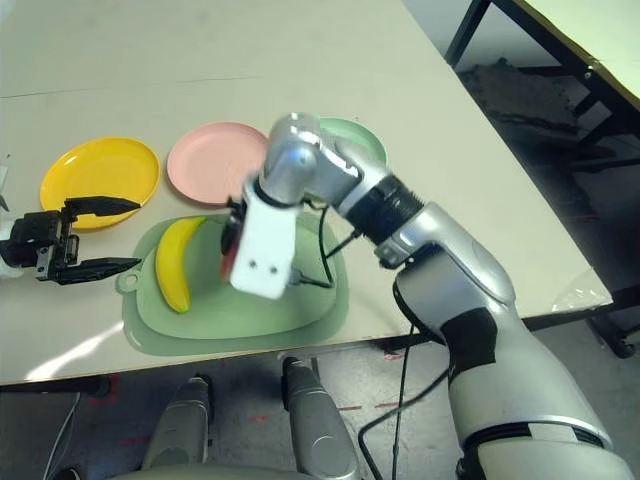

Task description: Place the fruits into color-matched plates.

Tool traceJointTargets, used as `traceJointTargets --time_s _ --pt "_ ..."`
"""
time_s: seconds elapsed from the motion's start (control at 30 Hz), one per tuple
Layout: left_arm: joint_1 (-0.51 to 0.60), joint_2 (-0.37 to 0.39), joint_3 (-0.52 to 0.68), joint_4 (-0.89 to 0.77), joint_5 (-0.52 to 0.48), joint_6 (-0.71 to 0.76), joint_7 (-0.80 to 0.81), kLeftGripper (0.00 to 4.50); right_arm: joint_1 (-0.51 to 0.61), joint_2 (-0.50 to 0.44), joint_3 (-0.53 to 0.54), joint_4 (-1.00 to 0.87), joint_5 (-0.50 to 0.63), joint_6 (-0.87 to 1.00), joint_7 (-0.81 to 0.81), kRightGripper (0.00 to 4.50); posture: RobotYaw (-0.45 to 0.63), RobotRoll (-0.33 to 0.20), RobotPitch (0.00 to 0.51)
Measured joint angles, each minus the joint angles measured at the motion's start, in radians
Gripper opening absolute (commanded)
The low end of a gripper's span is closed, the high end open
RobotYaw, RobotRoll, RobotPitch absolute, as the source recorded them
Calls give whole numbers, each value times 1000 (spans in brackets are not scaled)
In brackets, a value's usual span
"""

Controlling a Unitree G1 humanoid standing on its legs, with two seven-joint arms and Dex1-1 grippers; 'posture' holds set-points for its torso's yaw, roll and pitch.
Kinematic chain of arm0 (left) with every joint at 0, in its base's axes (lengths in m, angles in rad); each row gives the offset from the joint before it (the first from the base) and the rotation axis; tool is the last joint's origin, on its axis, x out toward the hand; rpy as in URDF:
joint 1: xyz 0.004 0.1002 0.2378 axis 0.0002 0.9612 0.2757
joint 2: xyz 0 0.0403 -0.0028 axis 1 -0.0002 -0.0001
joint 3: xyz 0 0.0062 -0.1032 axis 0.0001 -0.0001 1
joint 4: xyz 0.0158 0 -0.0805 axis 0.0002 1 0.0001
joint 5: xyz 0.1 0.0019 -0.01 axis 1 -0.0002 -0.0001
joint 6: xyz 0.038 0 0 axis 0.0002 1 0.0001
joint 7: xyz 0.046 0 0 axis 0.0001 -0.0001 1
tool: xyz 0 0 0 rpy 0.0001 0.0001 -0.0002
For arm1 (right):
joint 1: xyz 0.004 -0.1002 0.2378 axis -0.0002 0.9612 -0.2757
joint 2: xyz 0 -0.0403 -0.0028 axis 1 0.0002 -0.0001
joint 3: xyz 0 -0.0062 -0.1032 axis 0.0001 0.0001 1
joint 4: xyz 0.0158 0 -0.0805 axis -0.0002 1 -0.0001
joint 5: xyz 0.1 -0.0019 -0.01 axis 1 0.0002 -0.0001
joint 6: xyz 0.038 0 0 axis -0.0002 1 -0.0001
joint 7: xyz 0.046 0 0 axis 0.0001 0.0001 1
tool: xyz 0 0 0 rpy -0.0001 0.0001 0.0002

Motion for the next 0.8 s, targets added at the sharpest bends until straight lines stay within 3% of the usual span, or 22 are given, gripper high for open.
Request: traceJointTargets --time_s 0.23,0.47,0.63,0.8 --pt "-6 -5 5 -1 -13 8 10 4500 -66 99 -60 170 -31 40 -85 2060 -23 0 258" --pt "-17 -4 5 1 9 7 55 4500 -244 219 -79 594 -249 42 -477 2060 -5 0 261" --pt "-21 -4 5 3 38 7 113 4500 -252 280 -79 754 -361 80 -713 2060 9 0 265" --pt "-41 -8 4 7 109 8 233 4500 -249 290 -70 822 -454 142 -842 2060 26 0 269"
